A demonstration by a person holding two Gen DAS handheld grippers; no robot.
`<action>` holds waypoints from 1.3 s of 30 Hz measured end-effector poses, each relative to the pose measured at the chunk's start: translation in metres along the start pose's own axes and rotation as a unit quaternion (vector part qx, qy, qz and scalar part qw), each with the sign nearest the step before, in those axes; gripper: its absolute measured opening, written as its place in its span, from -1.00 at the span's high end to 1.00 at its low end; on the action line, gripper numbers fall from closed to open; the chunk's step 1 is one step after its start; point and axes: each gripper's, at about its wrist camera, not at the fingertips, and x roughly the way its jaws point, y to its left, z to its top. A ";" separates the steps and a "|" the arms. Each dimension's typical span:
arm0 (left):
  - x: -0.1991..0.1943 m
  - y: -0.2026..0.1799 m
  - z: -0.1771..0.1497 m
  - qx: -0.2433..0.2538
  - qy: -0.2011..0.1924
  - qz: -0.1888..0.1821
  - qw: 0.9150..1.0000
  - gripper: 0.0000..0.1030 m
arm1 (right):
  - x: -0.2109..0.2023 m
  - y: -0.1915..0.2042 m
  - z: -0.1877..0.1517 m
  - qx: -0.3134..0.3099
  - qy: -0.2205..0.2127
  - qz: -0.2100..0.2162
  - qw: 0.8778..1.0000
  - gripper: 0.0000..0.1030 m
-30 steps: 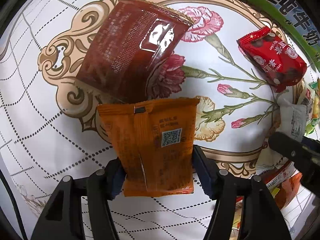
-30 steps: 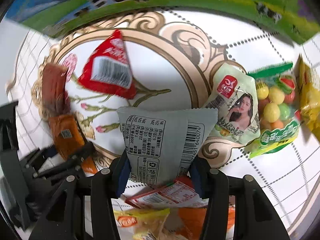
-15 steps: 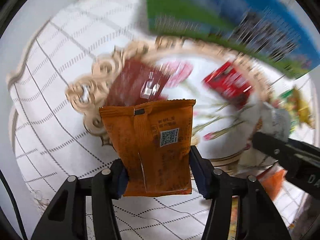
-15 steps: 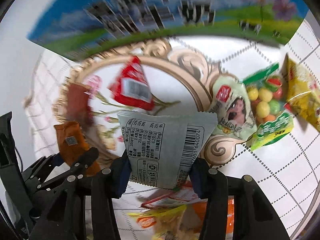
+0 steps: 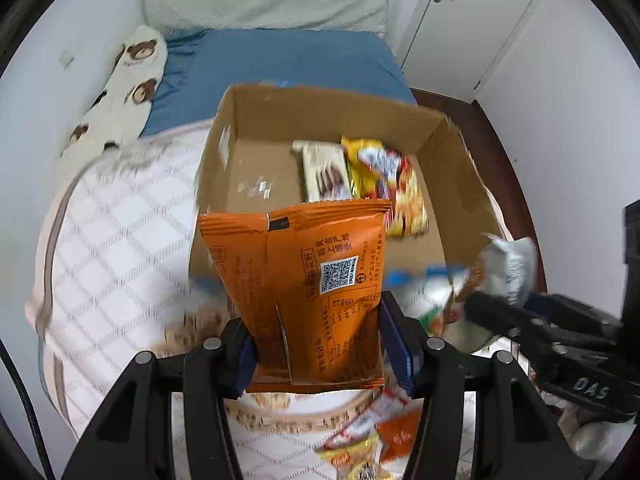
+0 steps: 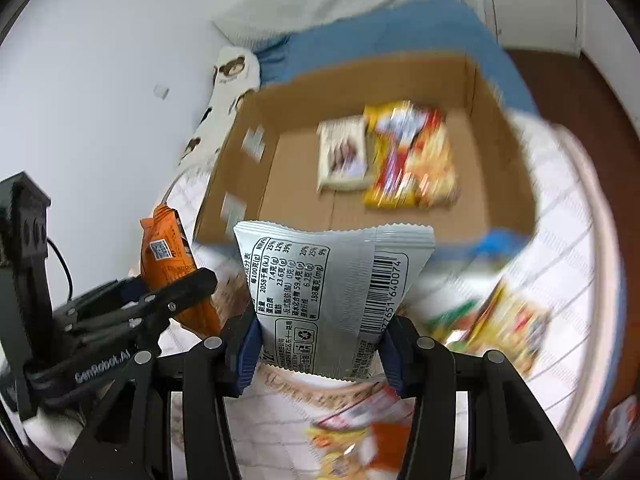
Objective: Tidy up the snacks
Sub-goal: 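Carry the orange packet into the box with the left tool while the right tool drops the white packet there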
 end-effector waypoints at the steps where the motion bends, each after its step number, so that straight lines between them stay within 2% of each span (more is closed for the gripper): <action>1: 0.006 0.001 0.012 0.002 0.002 0.002 1.000 0.00 | -0.003 0.002 0.016 -0.008 -0.005 -0.013 1.000 -0.03; 6: 0.046 0.013 0.073 0.003 0.049 0.009 0.999 0.00 | 0.009 -0.008 0.069 -0.015 0.005 -0.034 0.999 -0.03; 10: 0.090 0.028 0.105 0.005 0.095 0.030 0.995 0.00 | 0.046 -0.006 0.097 -0.021 0.041 -0.044 0.998 -0.03; 16: 0.142 0.044 0.130 0.014 0.156 0.054 0.986 -0.01 | 0.109 -0.003 0.113 -0.015 0.114 -0.041 0.992 -0.04; 20: 0.169 0.051 0.137 0.011 0.186 0.058 0.981 -0.02 | 0.134 -0.001 0.114 -0.010 0.149 -0.032 0.988 -0.04; 23: 0.180 0.054 0.141 0.008 0.194 0.059 0.979 -0.04 | 0.153 0.001 0.115 -0.011 0.181 -0.026 0.983 -0.04; 24: 0.183 0.056 0.141 0.006 0.197 0.055 0.979 -0.12 | 0.159 0.000 0.115 -0.008 0.196 -0.022 0.980 -0.05; 25: 0.186 0.057 0.142 0.003 0.199 0.050 0.979 -0.34 | 0.166 -0.001 0.114 -0.001 0.212 -0.019 0.977 -0.11; 27: 0.186 0.059 0.145 0.002 0.193 0.045 0.980 -0.68 | 0.174 -0.003 0.114 0.000 0.224 -0.023 0.974 -0.46; 28: 0.185 0.059 0.145 0.003 0.188 0.048 0.981 -0.71 | 0.175 -0.003 0.115 -0.004 0.221 -0.032 0.975 -0.68; 29: 0.183 0.059 0.146 0.005 0.181 0.053 0.982 -0.71 | 0.175 -0.003 0.116 -0.005 0.217 -0.037 0.975 -0.72; 34: 0.168 0.060 0.144 -0.002 0.158 0.048 0.986 -0.71 | 0.167 -0.005 0.117 -0.004 0.204 -0.053 0.978 -0.72; 39: 0.140 0.059 0.133 -0.014 0.115 0.047 0.992 -0.71 | 0.145 -0.012 0.121 0.003 0.174 -0.067 0.982 -0.72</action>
